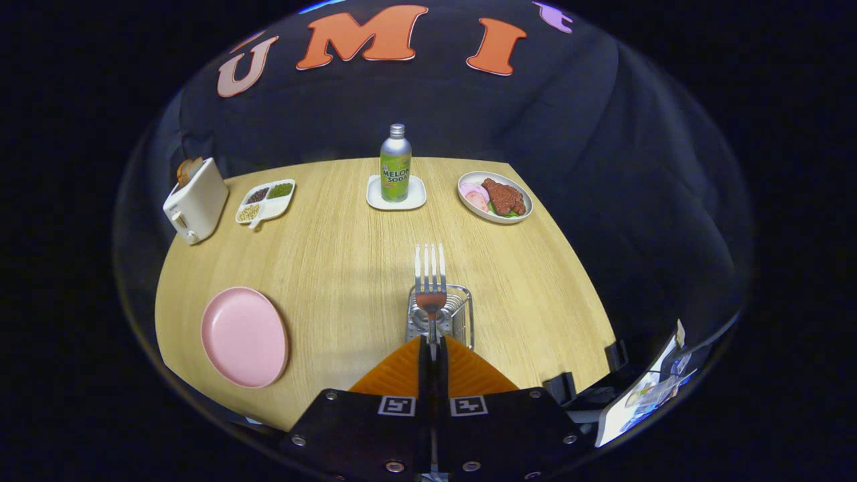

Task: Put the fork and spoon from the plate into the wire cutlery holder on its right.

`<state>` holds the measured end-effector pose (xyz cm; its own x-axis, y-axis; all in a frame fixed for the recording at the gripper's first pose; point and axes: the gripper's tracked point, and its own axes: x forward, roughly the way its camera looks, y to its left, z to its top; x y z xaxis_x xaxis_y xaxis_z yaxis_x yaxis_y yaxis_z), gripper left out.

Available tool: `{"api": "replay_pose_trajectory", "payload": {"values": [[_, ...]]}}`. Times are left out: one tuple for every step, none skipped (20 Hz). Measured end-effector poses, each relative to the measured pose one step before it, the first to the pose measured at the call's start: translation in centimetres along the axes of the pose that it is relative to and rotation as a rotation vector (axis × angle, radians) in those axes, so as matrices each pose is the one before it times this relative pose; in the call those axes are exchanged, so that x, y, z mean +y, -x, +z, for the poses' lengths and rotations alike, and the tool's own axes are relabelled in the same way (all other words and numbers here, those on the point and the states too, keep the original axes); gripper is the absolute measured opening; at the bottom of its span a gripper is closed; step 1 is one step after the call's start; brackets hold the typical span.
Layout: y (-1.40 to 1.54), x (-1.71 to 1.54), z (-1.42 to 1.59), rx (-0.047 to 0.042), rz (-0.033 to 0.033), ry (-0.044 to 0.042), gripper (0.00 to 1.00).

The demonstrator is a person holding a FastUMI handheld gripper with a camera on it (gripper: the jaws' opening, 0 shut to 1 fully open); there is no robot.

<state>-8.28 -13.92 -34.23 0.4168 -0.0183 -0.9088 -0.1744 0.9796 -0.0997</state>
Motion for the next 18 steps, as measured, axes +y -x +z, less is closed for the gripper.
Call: {"api": "replay_pose_trajectory", "payload": {"values": [[-0.182,0.104,-0.444,0.02997,0.01228,0.00474,0.05],[-0.345,0.051,-0.489,0.02686,0.00666,0.00984,0.05],[-0.289,-0.417,-0.487,0.02696,-0.01176,0.02551,0.05],[-0.287,-0.597,-0.314,0.01682,-0.01665,0.03509,0.04],[-0.285,-0.341,-0.071,0.01471,-0.01822,0.03433,0.05],[-0.222,-0.068,-0.109,0.01512,-0.0097,0.03136,0.05],[-0.202,0.128,0.028,0.01063,0.00412,0.01851,0.05],[-0.1,0.366,-0.017,0.01566,0.00695,0.01026,0.05],[-0.203,0.084,0.1,0.00968,0.00043,0.0085,0.05],[-0.368,0.246,-0.147,0.00735,-0.00691,0.01245,0.05],[-0.219,-0.117,-0.1,0.01639,-0.00675,0.00998,0.05],[-0.159,-0.052,-0.128,0.01214,-0.00073,0.00068,0.05],[-0.147,0.026,-0.086,0.01405,0.00571,-0.00468,0.05],[-0.207,0.058,-0.136,0.01249,0.00944,-0.00217,0.05],[-0.164,0.09,-0.055,0.00919,0.00985,0.00286,0.05],[-0.011,-0.011,-0.037,0.00261,0.00377,0.00989,0.06],[-0.179,-0.212,0.117,-0.00229,-0.0088,0.01096,0.06],[-0.137,0.071,-0.04,0.00258,0.0018,0.00867,0.07]]}}
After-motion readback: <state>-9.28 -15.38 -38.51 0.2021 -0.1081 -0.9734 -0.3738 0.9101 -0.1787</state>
